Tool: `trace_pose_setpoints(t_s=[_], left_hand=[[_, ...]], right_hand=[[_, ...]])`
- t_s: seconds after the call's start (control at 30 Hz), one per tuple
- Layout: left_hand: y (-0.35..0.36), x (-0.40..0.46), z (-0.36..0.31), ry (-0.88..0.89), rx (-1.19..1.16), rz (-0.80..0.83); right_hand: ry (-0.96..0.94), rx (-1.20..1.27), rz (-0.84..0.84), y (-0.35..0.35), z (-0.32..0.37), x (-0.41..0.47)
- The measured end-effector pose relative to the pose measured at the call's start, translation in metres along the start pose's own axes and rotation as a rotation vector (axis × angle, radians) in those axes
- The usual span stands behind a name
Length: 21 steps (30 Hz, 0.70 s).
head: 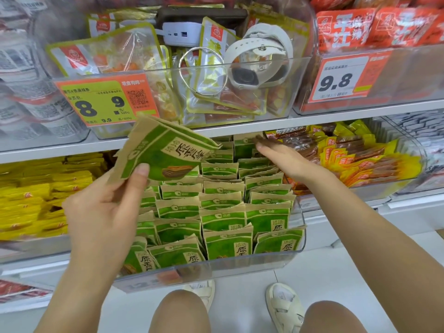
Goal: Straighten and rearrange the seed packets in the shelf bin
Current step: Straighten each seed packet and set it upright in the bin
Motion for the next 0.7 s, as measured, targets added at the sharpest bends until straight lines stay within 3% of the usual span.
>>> trace_pose_setpoints(t_s=[0.23,0.5,0.63,0.7], left_hand=[[0.001,0.0,-0.012,0.029,-0.035,0.031],[0.012,-0.003,-0.004,-0.047,-0.127,0.025],[0.029,-0.004,-0.008,-0.154,-0.375,0.059],[0.046,0.0,-0.014,-0.213,-0.493,0.133]], right_hand=[[-0.026,-0.003,0.063,0.002,0.001,0.006],[-0.107,0.031,-0.123,-0.013,0.012,-0.057],[-0.231,0.342,-0.268,-0.019,0.038,-0.113],[-0.287,0.54,-0.232,-0.01,0.057,-0.135]])
Point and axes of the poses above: each hand's wrist, its own x-axis towards the middle knuckle, its own y-axis out of the palm, z = x × y, the point moved 10 cm from there along x, towards the middle knuckle, and after that the axes turned 9 degrees about z, right-handed, at the moved point
